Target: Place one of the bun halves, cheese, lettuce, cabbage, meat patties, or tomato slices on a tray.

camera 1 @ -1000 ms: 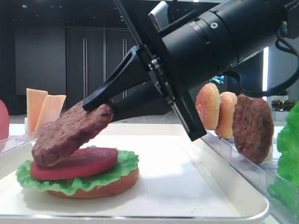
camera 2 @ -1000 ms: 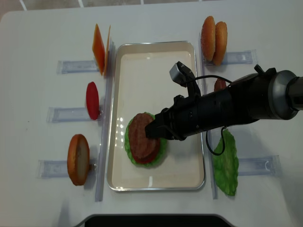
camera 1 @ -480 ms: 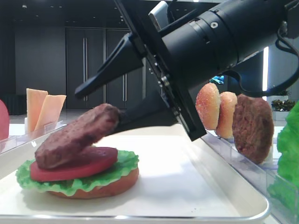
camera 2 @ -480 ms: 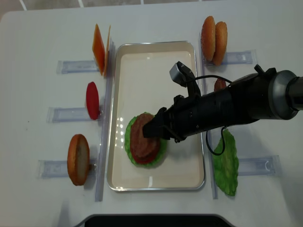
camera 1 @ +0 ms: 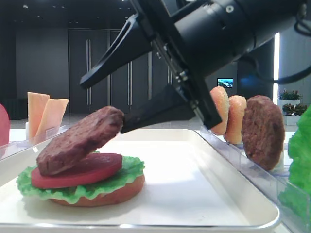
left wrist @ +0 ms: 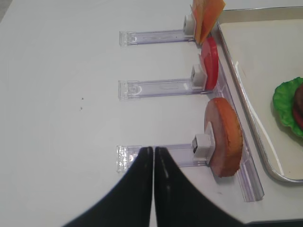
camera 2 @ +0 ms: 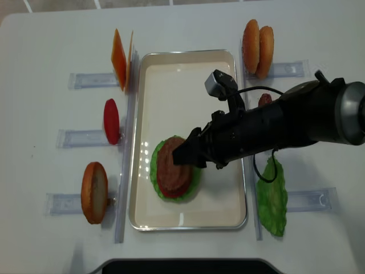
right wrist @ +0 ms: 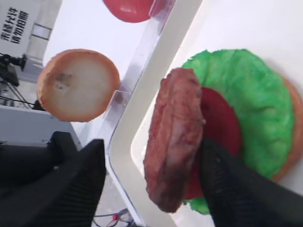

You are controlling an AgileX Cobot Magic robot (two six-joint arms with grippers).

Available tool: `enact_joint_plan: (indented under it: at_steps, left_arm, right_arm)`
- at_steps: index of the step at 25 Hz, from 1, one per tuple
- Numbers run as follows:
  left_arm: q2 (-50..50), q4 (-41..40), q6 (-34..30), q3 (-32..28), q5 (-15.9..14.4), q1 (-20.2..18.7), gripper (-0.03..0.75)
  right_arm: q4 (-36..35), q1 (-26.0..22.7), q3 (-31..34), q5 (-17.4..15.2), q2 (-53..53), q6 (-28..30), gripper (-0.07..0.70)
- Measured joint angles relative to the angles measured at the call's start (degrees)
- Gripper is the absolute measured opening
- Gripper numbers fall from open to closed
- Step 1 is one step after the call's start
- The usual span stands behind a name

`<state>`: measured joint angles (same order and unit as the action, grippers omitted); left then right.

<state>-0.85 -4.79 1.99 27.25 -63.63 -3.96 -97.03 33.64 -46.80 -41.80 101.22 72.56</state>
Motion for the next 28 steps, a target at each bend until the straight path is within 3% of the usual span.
enact_joint_plan:
  at_steps: [6, 8, 10, 13, 15, 17, 19, 22, 25, 28]
  left_arm:
    - [0.00, 0.00, 0.00, 0.00, 0.00, 0.00, -0.001]
    - [0.00, 0.00, 0.00, 0.00, 0.00, 0.00, -0.001]
    - [0.00, 0.00, 0.00, 0.00, 0.00, 0.00, -0.001]
    - [0.00, 0.00, 0.00, 0.00, 0.00, 0.00, -0.001]
    - [0.00, 0.00, 0.00, 0.00, 0.00, 0.00, -0.001]
    - [0.00, 0.00, 0.00, 0.00, 0.00, 0.00, -0.001]
    - [0.00, 0.00, 0.00, 0.00, 0.00, 0.00, -0.001]
    - [0.00, 0.00, 0.00, 0.00, 0.00, 0.00, -0.001]
    - [0.00, 0.00, 0.00, 0.00, 0.00, 0.00, -0.001]
    - [0.00, 0.00, 0.00, 0.00, 0.00, 0.00, -0.001]
  right_arm:
    - [14.46, 2.46, 0.02, 11.51, -7.94, -9.81, 0.419]
    - [24.27, 2.67, 0.02, 13.44, -10.45, -16.89, 0.420]
    - [36.89, 2.67, -0.15, 13.03, -13.26, -26.14, 0.420]
    - [60.81, 2.01, -1.37, 8.44, -17.09, -45.24, 0.406]
    - [76.30, 0.85, -2.52, 2.54, -19.33, -57.65, 0.394]
    - [86.96, -1.37, -3.48, -4.76, -21.63, -65.15, 0.382]
    - [93.66, -4.92, -4.03, -10.63, -23.75, -68.66, 0.378]
    - [97.03, -13.07, -4.08, -17.37, -27.12, -69.48, 0.376]
    - [97.87, -23.62, -4.10, -20.19, -30.22, -68.81, 0.373]
    - [97.57, -31.07, -4.17, -21.11, -33.06, -68.32, 0.373]
